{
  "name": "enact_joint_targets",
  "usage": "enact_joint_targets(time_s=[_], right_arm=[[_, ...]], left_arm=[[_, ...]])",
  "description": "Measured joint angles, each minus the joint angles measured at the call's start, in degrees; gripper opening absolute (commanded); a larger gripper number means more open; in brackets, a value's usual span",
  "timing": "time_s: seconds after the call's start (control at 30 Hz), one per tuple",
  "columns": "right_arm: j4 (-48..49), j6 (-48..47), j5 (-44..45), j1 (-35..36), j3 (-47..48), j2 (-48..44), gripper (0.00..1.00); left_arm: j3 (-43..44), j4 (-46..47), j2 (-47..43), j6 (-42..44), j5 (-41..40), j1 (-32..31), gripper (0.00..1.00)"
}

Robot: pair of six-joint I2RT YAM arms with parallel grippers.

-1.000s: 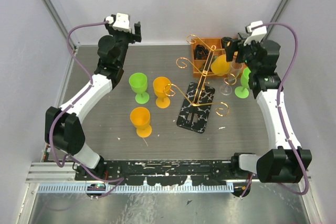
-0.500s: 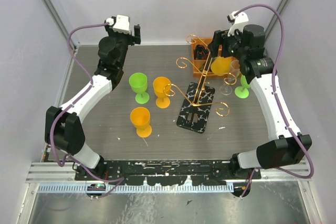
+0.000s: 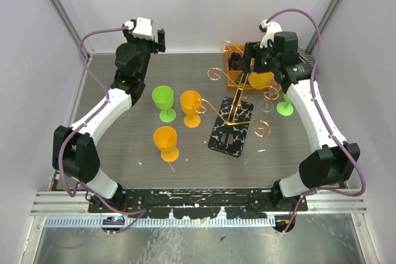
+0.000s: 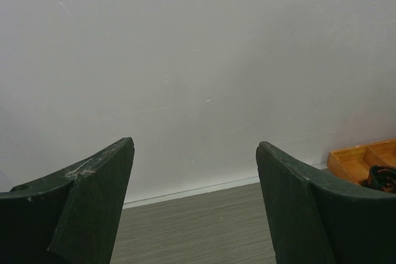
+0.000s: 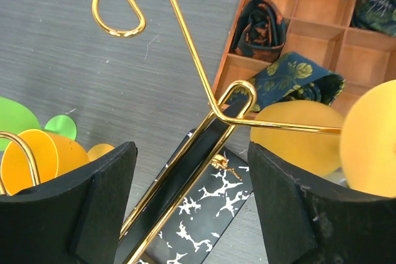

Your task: Place the wine glass upside down on the wine glass rack

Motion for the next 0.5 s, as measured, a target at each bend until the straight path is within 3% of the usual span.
enact_joint_targets(time_s=[0.5], right_arm=[[0.5,0.4,0.2,1.6,0.2,3.9,0.78]], left_arm=[[0.0,-0.1,-0.4,0.0,0.0,0.6,0.87]])
